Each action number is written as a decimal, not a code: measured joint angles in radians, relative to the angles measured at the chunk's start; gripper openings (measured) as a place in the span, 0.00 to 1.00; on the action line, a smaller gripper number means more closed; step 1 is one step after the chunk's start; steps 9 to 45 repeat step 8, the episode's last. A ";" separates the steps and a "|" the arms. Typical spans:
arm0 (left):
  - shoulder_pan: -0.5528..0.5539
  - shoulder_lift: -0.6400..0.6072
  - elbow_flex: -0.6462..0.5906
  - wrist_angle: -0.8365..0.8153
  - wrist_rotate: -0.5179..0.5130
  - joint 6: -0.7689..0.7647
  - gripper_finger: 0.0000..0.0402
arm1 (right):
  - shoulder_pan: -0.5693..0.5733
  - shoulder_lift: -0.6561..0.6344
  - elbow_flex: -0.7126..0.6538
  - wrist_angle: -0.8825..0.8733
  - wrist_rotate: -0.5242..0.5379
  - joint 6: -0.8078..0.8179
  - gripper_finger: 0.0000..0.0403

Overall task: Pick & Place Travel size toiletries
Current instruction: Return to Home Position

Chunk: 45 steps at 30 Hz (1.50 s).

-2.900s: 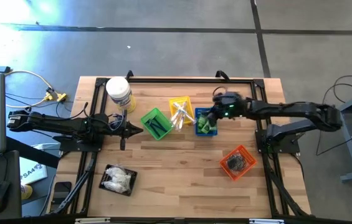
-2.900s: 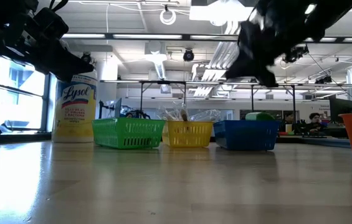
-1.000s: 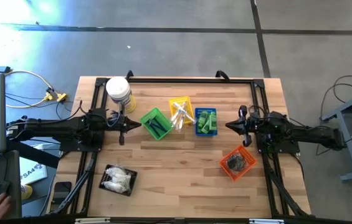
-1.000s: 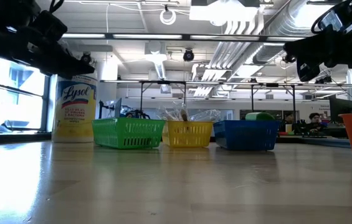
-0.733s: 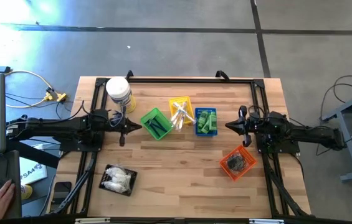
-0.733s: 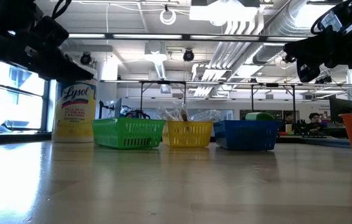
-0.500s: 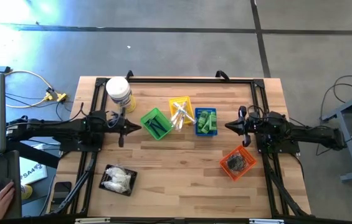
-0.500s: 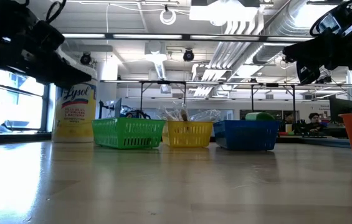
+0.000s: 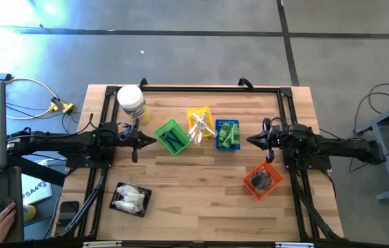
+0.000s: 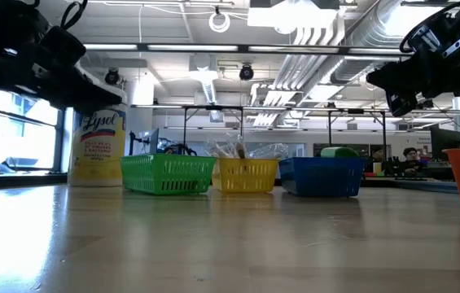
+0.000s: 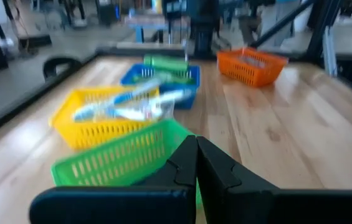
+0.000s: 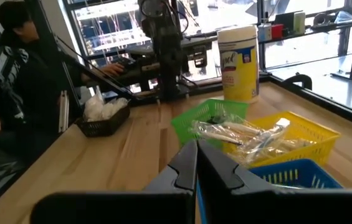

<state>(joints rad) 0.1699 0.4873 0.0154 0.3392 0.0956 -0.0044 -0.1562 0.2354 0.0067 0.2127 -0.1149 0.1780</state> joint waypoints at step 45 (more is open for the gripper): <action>0.000 -0.002 -0.001 0.121 0.000 0.066 0.00 | 0.000 0.006 0.000 0.080 -0.026 -0.039 0.01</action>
